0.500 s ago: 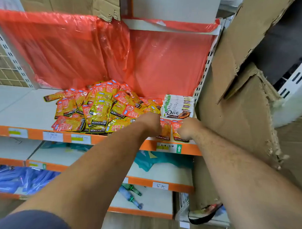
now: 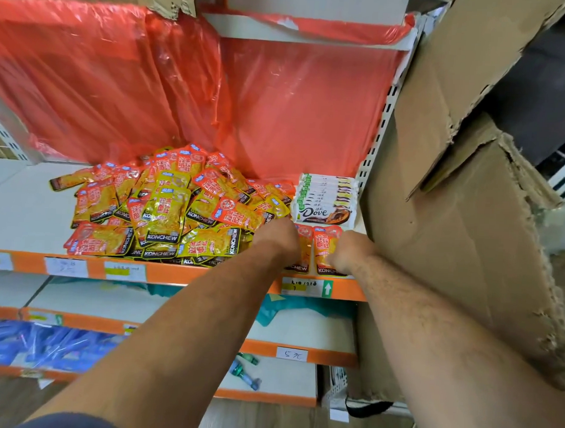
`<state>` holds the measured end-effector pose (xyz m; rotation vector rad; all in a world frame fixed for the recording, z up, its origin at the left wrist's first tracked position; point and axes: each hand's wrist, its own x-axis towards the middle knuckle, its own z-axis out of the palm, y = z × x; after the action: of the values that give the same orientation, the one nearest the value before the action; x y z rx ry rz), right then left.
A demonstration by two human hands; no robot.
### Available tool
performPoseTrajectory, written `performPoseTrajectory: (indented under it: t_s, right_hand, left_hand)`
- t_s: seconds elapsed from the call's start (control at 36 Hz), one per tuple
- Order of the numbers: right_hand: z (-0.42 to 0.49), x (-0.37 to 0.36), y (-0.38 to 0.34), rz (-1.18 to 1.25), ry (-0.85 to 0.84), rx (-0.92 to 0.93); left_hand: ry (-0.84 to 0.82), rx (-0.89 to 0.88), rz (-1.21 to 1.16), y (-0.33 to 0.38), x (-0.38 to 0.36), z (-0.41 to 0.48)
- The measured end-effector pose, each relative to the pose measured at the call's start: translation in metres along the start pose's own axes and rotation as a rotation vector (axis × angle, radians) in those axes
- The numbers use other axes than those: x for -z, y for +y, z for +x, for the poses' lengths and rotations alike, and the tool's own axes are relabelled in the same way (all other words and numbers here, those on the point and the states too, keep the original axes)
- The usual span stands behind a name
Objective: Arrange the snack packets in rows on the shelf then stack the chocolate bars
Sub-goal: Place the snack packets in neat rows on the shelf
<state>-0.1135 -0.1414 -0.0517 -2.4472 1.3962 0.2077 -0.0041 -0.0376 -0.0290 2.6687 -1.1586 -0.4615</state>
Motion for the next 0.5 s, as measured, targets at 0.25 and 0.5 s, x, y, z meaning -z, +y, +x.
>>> performPoseTrajectory:
  t_s: [0.25, 0.5]
  right_hand:
    - [0.0048, -0.0058, -0.0015, 0.109, 0.003, -0.021]
    - [0.0036, -0.0058, 0.0002, 0.225, 0.007, -0.040]
  left_hand:
    - [-0.067, 0.022, -0.050, -0.0049, -0.0010, 0.0052]
    - [-0.060, 0.076, -0.189, -0.0005, -0.0086, 0.0062]
